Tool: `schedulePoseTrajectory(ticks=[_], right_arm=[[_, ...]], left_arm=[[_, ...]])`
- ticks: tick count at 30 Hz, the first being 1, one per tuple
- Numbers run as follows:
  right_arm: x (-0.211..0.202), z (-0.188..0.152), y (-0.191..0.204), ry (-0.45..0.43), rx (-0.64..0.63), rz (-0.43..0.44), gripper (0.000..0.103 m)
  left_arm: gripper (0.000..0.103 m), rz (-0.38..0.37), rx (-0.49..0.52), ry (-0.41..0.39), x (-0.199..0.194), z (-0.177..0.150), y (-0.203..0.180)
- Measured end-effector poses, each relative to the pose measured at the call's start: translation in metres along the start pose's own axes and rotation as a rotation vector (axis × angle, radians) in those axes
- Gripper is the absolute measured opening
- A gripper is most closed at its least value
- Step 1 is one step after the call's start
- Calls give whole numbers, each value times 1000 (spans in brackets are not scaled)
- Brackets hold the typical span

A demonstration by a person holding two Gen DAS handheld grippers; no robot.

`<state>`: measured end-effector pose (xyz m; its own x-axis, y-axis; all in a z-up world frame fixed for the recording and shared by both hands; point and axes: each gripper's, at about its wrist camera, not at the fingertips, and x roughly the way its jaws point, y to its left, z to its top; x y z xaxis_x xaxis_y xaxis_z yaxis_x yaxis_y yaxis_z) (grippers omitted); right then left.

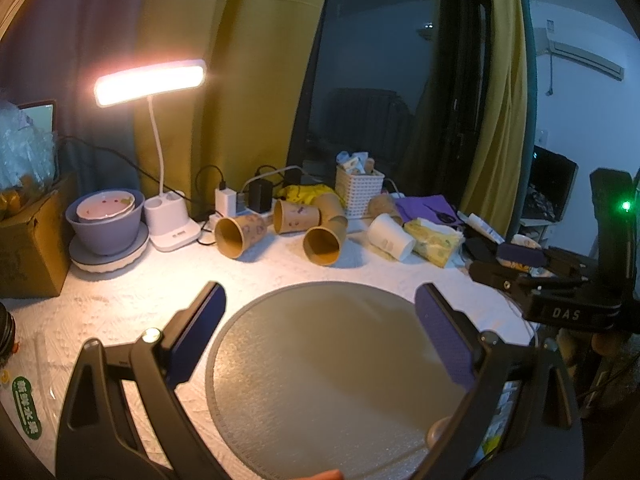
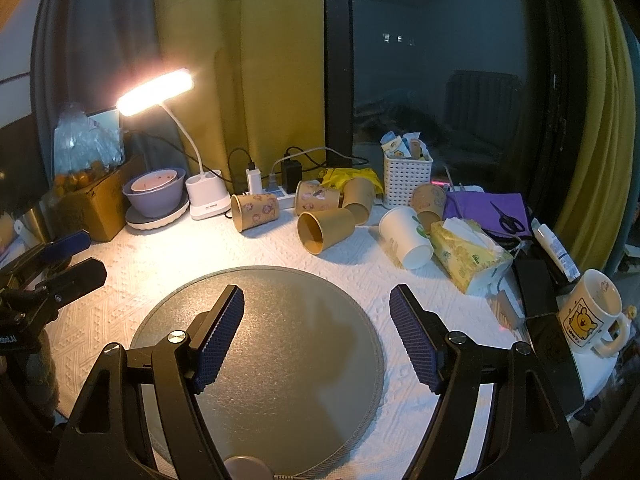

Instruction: Flip cup upright

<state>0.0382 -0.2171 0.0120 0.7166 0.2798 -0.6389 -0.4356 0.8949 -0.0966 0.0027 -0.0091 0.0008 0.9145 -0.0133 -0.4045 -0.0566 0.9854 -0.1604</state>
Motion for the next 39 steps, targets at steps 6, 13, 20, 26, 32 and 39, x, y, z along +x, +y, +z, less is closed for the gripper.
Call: schedulePoseTrajectory(ticks=[6, 13, 20, 26, 32, 39], right_arm=[[0, -3, 0, 2, 4, 1, 78], [9, -3, -11, 6, 11, 0, 78], [21, 0, -21, 13, 12, -7, 78], [40, 7, -40, 26, 28, -27, 78], [64, 18, -76, 46, 88, -67, 78], [88, 31, -120, 43, 124, -93, 78]], left_arm=[[96, 2, 4, 12, 5, 1, -2], [96, 1, 13, 33, 16, 4, -5], [96, -1, 17, 60, 39, 8, -7], [96, -31, 6, 128, 76, 18, -8], [96, -57, 42, 188, 122, 35, -23], [96, -87, 97, 222, 173, 57, -51]])
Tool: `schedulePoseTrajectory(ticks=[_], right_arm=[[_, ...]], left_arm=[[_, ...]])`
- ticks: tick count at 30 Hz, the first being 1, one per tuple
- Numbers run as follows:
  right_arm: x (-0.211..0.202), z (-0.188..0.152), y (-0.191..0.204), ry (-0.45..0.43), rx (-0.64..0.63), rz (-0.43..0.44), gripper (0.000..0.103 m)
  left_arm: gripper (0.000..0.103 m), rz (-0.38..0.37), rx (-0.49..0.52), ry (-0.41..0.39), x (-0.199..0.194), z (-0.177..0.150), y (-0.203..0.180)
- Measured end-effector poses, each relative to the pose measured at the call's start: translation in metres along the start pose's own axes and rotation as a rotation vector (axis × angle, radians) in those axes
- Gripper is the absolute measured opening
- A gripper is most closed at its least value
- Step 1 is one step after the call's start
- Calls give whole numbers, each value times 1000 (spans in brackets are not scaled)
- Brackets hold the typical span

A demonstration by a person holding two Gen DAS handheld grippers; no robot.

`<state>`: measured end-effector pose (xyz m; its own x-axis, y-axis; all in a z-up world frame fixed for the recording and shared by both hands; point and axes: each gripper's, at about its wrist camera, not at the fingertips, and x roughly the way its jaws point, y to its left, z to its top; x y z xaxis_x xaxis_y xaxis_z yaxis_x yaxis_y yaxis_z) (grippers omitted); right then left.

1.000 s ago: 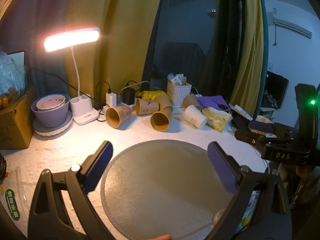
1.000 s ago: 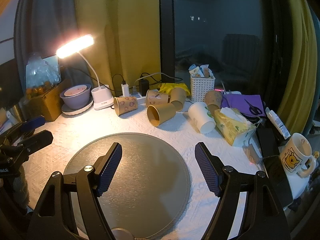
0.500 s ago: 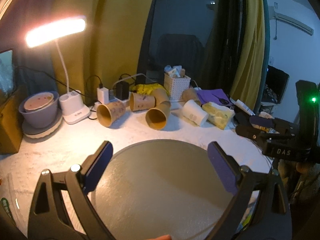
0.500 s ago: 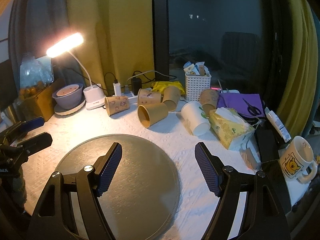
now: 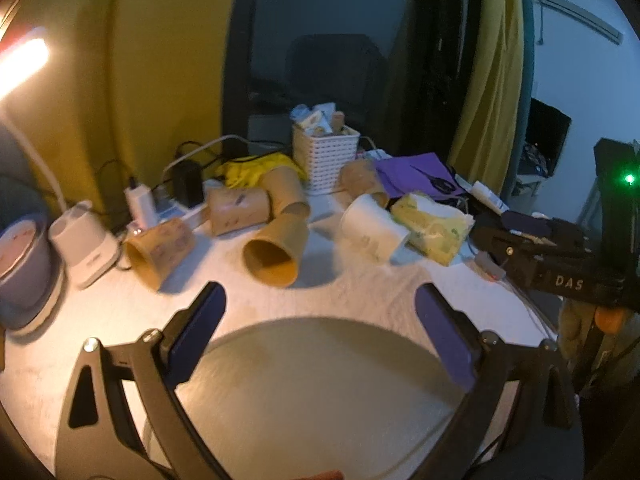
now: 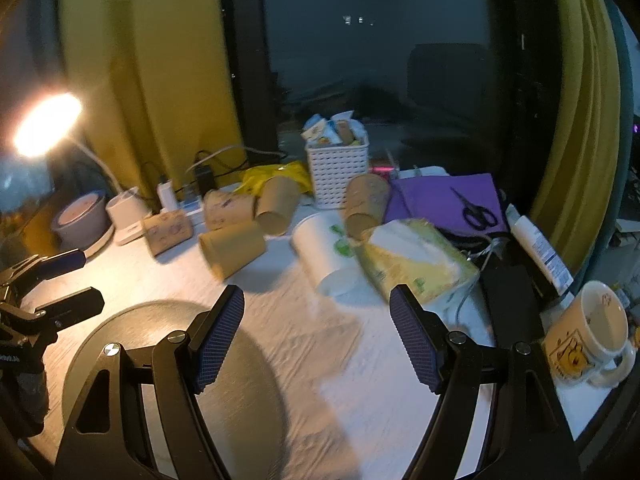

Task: Flip cup upright
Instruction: 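Move the left tool toward the tan paper cup lying by the basket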

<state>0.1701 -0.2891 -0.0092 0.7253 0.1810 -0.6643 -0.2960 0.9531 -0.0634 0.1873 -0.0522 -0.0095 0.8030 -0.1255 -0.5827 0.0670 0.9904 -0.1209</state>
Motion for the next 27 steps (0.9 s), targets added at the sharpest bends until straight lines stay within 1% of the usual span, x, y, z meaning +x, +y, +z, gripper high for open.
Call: schedulePoseTrajectory(ticks=[5, 11, 18, 22, 25, 26, 27], right_arm=[[20, 12, -26, 2, 14, -11, 78], [44, 24, -55, 20, 32, -36, 78], [68, 38, -80, 23, 50, -62, 78], [87, 50, -91, 42, 57, -83, 78], [105, 63, -101, 70, 85, -117, 78], [109, 67, -105, 73, 90, -119, 78], [114, 72, -109, 76, 93, -144, 78]], left_arm=[[96, -9, 24, 22, 32, 22, -12], [96, -41, 45, 66, 76, 47, -32], [96, -44, 38, 102, 133, 81, -46], [96, -24, 21, 180, 172, 100, -50], [96, -33, 5, 238, 206, 113, -54], [96, -38, -1, 249, 214, 117, -54], [96, -38, -4, 255, 221, 120, -55]])
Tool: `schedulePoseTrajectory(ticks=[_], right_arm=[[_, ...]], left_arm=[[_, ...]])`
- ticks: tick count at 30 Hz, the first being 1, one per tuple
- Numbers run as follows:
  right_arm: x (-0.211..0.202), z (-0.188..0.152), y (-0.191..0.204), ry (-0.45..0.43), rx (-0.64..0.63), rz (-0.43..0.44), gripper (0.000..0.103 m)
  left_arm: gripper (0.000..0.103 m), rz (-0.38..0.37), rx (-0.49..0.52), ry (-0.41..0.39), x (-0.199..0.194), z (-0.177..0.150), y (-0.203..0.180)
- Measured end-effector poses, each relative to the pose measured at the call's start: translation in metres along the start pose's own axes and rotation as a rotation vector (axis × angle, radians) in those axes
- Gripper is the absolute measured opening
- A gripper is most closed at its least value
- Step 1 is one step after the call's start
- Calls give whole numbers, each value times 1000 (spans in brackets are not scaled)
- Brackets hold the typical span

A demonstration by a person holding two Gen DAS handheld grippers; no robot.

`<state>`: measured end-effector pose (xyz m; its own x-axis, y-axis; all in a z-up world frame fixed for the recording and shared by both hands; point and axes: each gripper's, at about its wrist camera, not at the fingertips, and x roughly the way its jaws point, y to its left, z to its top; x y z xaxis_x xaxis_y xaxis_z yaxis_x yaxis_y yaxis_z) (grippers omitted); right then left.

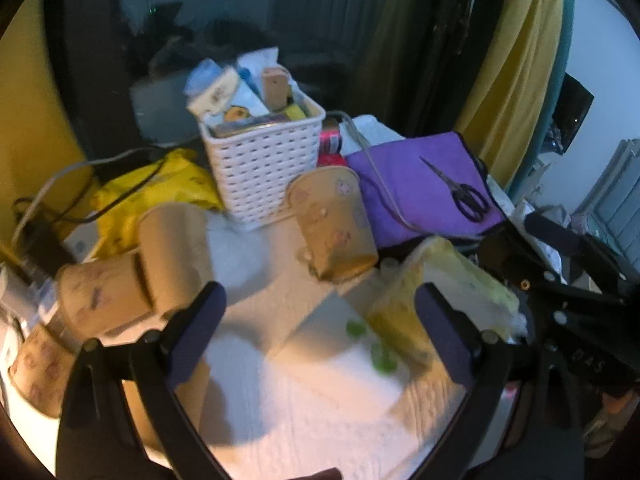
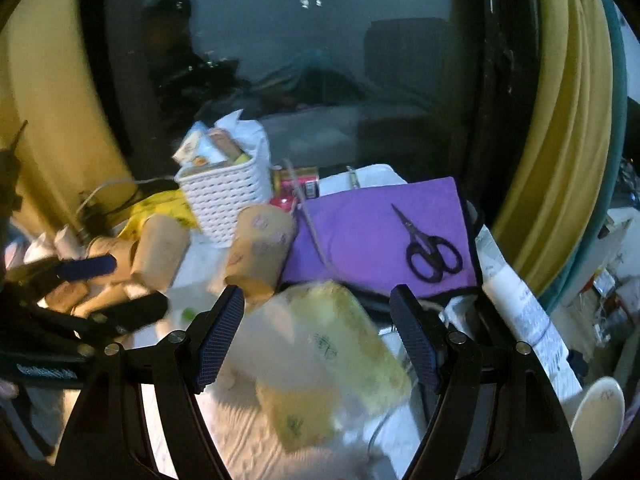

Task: Flip cup upright
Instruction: 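Move the left tool toward the tan paper cup lying by the basket, then close the left gripper around the side of the tan paper cup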

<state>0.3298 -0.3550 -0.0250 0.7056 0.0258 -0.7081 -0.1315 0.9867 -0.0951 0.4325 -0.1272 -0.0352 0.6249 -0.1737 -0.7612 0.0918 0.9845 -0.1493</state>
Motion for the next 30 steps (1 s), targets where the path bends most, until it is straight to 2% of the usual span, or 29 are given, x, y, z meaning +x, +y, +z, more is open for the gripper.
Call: schedulePoseTrajectory(ticks=[3, 9, 15, 16, 17, 20, 22, 25, 30], right_arm=[[11, 8, -12, -1, 22, -30, 78], [24, 15, -37, -2, 55, -97, 78], [24, 17, -50, -24, 88, -106, 78], [24, 17, -51, -27, 90, -106, 78], [25, 17, -51, -27, 92, -105, 78], [26, 17, -51, -24, 95, -101, 78], [28, 16, -51, -19, 96, -97, 78], [29, 14, -50, -10, 96, -95, 78], [26, 14, -50, -14, 102, -92, 78]], left_arm=[[96, 13, 6, 19, 20, 16, -2], [96, -14, -6, 91, 58, 37, -1], [96, -68, -33, 176, 86, 49, -1], [94, -68, -29, 184, 89, 50, -2], [85, -70, -24, 194, 92, 51, -3], [69, -83, -21, 235, 99, 50, -3], [68, -79, -26, 258, 106, 48, -3], [67, -111, -41, 304, 114, 42, -2], [65, -119, -22, 277, 107, 41, -7]])
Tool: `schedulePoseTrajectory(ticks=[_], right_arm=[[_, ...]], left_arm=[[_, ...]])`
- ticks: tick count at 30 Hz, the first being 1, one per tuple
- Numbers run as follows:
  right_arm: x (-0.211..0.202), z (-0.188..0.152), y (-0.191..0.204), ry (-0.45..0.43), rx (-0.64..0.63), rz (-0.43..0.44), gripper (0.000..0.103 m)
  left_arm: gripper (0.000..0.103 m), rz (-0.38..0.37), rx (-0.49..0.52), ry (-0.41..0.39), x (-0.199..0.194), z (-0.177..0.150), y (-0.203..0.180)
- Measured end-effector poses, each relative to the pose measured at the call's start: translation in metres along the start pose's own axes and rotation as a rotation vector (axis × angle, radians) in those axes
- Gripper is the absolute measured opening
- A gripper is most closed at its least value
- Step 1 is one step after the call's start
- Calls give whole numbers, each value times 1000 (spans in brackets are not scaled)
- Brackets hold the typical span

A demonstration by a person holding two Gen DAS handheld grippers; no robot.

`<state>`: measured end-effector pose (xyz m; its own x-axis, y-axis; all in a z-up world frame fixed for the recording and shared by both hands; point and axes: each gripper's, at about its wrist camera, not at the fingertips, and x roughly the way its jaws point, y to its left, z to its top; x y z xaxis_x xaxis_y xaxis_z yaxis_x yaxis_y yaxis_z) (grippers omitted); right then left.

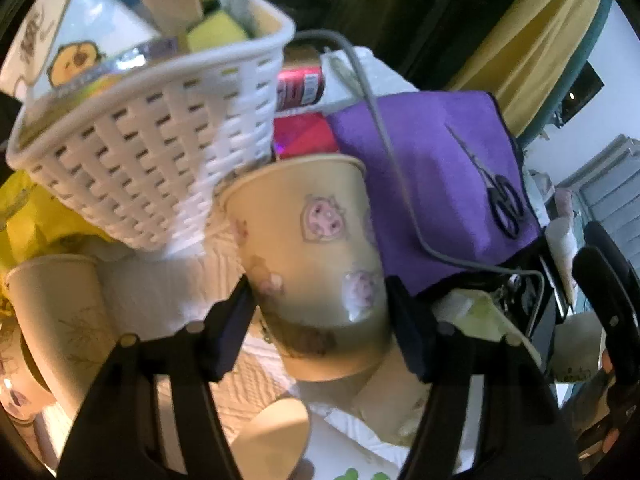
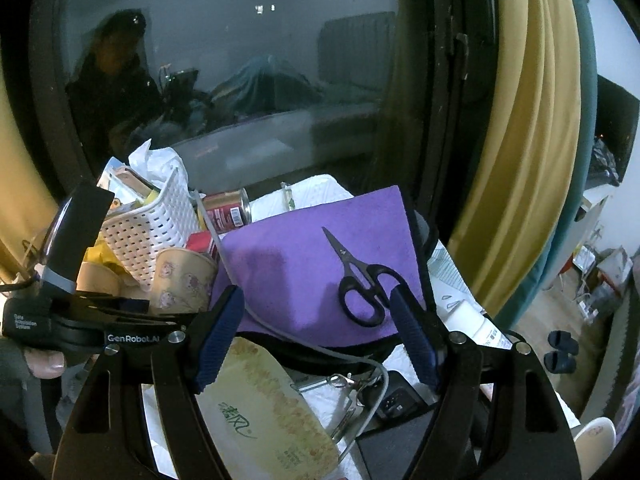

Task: Flip cup upright
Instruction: 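Close the left gripper around the side of the tan paper cup, then lift the cup with the left gripper and rotate it upright over the mat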

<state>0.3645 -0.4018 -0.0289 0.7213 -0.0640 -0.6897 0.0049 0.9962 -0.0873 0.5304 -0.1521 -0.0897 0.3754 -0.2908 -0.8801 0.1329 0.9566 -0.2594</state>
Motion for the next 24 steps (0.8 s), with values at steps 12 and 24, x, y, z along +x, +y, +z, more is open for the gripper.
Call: schedulePoseTrajectory(ticks=[12, 24], right_arm=[[-38, -1, 10, -29, -7, 5, 78], [-114, -19, 40, -69, -33, 81, 78]], left_arm=[[64, -32, 41, -139, -88, -30, 4], [64, -12, 142, -329, -192, -115, -6]])
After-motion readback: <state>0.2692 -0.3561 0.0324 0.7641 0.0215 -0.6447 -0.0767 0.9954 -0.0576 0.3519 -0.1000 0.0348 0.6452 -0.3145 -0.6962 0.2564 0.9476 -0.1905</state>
